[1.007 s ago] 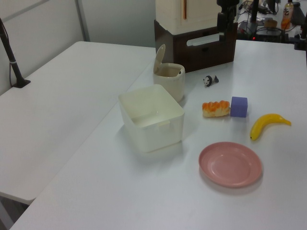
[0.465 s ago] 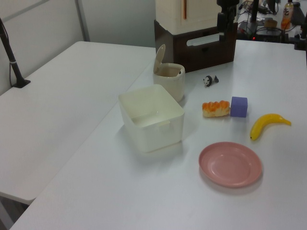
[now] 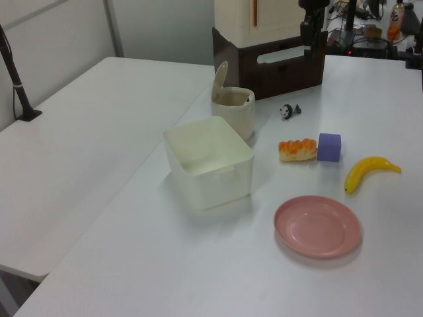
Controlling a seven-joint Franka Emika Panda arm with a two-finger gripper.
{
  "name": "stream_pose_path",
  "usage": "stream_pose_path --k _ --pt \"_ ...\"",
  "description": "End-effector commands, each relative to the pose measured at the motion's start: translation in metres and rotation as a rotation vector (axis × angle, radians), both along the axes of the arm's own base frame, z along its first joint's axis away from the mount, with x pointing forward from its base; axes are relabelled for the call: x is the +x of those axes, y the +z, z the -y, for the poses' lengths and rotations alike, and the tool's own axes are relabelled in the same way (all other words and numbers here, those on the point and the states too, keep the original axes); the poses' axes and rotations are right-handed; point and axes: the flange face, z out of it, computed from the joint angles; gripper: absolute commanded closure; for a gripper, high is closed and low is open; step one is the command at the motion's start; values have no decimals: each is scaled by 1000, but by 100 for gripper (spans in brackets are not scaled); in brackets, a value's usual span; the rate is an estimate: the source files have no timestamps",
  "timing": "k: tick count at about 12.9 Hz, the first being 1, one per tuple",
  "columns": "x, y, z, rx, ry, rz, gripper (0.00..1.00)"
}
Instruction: Close the trash can
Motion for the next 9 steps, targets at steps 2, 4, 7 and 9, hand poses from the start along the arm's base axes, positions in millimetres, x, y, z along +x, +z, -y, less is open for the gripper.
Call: stream_pose_path --k 2,4,7,9 --pt "-4 -2 -2 0 54 -1 100" --pt "-4 -3 -2 0 55 -3 100" --pt "-2 -4 -3 0 56 3 100" --pt "6 -8 -3 1 59 6 100"
